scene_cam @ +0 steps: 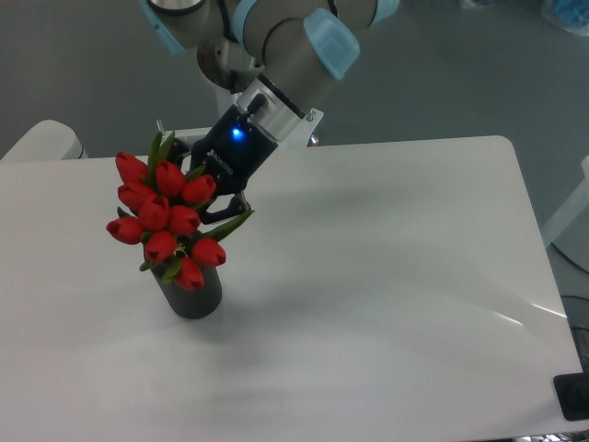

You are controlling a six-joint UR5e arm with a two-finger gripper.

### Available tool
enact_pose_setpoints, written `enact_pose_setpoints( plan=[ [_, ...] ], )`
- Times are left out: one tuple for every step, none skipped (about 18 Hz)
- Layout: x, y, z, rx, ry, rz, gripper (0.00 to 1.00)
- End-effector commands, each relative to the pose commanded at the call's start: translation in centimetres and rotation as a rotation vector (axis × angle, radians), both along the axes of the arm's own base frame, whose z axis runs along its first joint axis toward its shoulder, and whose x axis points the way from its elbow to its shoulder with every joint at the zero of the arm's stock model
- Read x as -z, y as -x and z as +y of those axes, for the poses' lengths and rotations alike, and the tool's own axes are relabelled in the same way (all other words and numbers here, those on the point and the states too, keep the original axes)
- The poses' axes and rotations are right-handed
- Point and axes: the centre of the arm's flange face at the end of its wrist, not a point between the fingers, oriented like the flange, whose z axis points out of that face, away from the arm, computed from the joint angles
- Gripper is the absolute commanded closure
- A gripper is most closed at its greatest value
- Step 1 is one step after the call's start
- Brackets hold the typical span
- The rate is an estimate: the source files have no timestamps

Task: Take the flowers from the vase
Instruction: 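Lift the gripped tulips straight up out of the black vase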

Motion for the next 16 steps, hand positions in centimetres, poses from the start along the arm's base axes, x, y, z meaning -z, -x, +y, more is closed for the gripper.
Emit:
enact_pose_setpoints(
  plan=[
    [-0.7,0.3,0.0,-0.008,-0.005,0.0,0.71],
    [-1.3,0.4,0.1,-0.012,-0.015,-0.005,0.72],
    [-1.9,0.7,0.0,-0.016,-0.023,-0.004,0.72],
    [-2.3,0.9,-0.1,-0.02,-0.029,0.001,0.72],
    [-2.5,1.1,-0.1,-0.023,-0.032,0.006,0.73],
    [-2.8,1.2,-0.2,-0.025,-0.034,0.009,0.74],
    [-3.1,1.4,-0.2,-0.027,-0.038,0.015,0.75],
    [-3.4,1.7,-0.5,-0.035,-0.043,0.021,0.75],
    [-3.5,2.0,-0.6,-0.04,-0.044,0.021,0.76],
    [-3.5,2.1,-0.7,-0.04,-0.048,0.02,0.76],
    [-3.6,2.3,-0.8,-0.041,-0.055,0.017,0.76],
    [-3.9,2.3,-1.0,-0.042,-0.064,0.016,0.76],
    [-4.3,2.3,-1.3,-0.045,-0.07,0.02,0.76],
    [-4.3,2.3,-1.5,-0.046,-0.075,0.018,0.76],
    [-4.7,2.4,-1.8,-0.05,-0.082,0.019,0.76],
    [-5.0,2.6,-2.1,-0.057,-0.085,0.021,0.76]
  ],
)
